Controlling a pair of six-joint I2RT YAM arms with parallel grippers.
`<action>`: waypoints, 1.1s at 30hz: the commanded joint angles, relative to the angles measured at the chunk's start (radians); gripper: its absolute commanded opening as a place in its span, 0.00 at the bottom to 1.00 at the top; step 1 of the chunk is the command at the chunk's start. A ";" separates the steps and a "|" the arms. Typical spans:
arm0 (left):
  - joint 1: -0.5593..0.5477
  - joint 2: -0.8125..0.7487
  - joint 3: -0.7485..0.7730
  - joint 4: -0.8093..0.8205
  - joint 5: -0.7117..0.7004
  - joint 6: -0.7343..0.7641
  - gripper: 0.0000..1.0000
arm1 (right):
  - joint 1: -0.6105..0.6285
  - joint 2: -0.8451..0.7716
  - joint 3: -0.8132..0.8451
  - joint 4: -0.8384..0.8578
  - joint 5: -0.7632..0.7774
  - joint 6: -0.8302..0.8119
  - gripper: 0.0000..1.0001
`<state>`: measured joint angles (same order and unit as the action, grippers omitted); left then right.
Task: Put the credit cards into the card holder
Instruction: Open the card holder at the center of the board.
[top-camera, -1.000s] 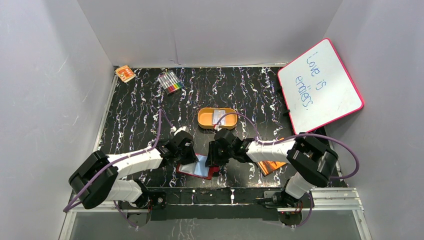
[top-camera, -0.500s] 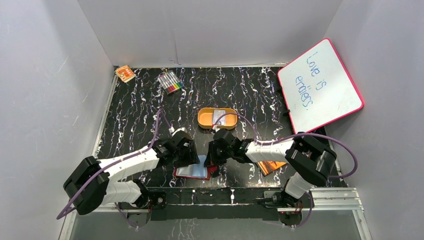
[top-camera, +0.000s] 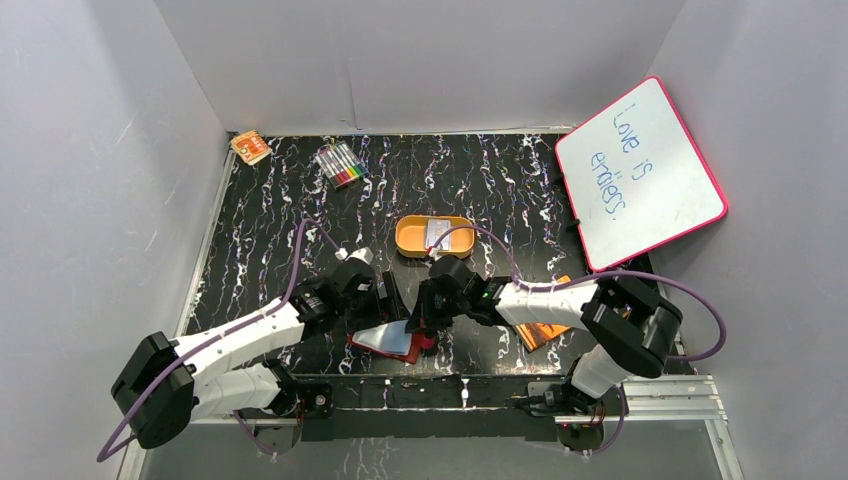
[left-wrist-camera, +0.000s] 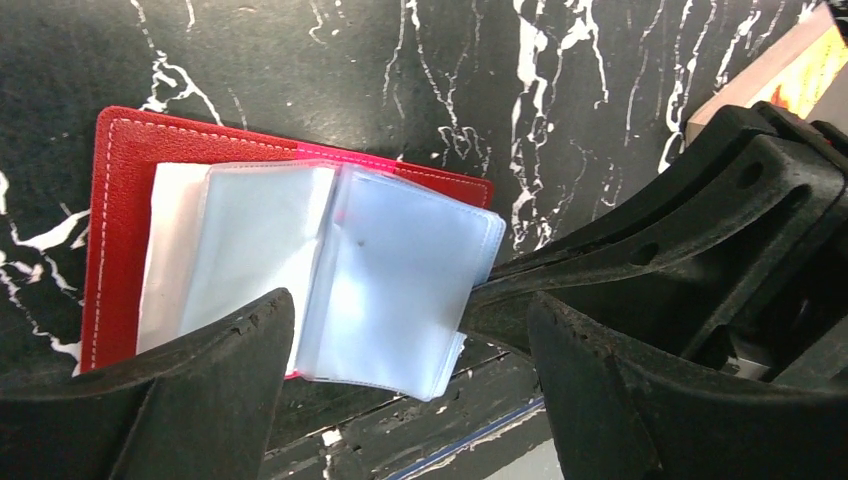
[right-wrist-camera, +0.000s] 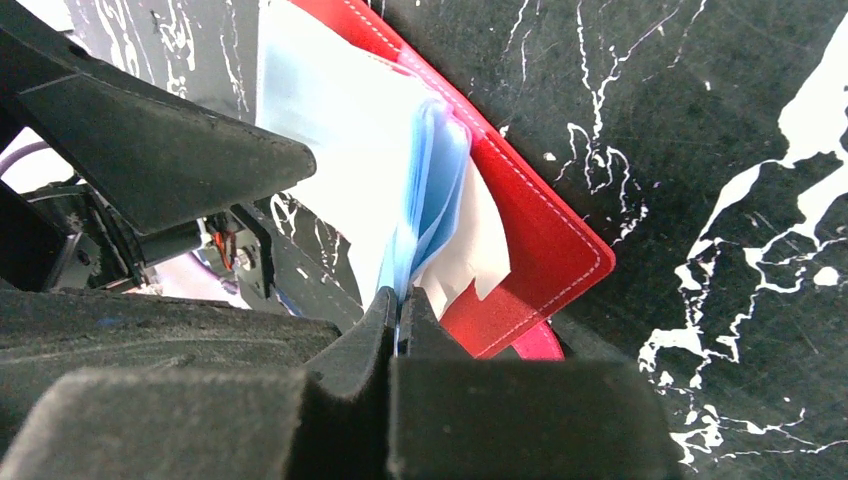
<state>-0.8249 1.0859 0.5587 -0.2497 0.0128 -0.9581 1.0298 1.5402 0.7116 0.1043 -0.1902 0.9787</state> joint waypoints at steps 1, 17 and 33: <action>-0.005 -0.013 0.015 0.031 0.045 0.009 0.83 | 0.001 -0.048 0.042 0.023 -0.023 0.040 0.00; -0.004 0.072 -0.002 0.027 0.036 0.045 0.59 | -0.007 -0.077 0.024 0.052 -0.049 0.053 0.00; -0.003 0.088 -0.007 0.019 0.014 0.053 0.36 | -0.020 -0.098 0.002 0.026 -0.041 0.031 0.00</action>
<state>-0.8249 1.2015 0.5545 -0.2092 0.0448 -0.9119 1.0172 1.4853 0.7105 0.0807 -0.2207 1.0176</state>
